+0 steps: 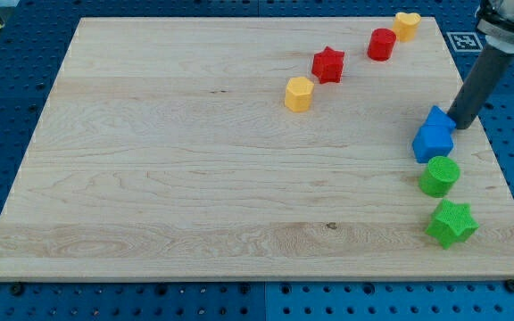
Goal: Move the triangle to the bottom left of the red star
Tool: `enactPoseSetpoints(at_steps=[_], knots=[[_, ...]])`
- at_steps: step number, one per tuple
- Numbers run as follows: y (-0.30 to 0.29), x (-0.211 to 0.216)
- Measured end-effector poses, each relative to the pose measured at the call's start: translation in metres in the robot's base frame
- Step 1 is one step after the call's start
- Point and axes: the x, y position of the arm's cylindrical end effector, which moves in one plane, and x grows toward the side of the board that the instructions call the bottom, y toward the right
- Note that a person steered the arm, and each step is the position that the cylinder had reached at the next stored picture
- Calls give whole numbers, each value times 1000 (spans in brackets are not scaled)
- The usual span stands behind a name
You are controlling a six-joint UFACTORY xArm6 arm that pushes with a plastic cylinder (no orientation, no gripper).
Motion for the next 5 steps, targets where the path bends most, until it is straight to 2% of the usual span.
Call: enactPoseSetpoints(at_steps=[5], knots=[[-132, 49]])
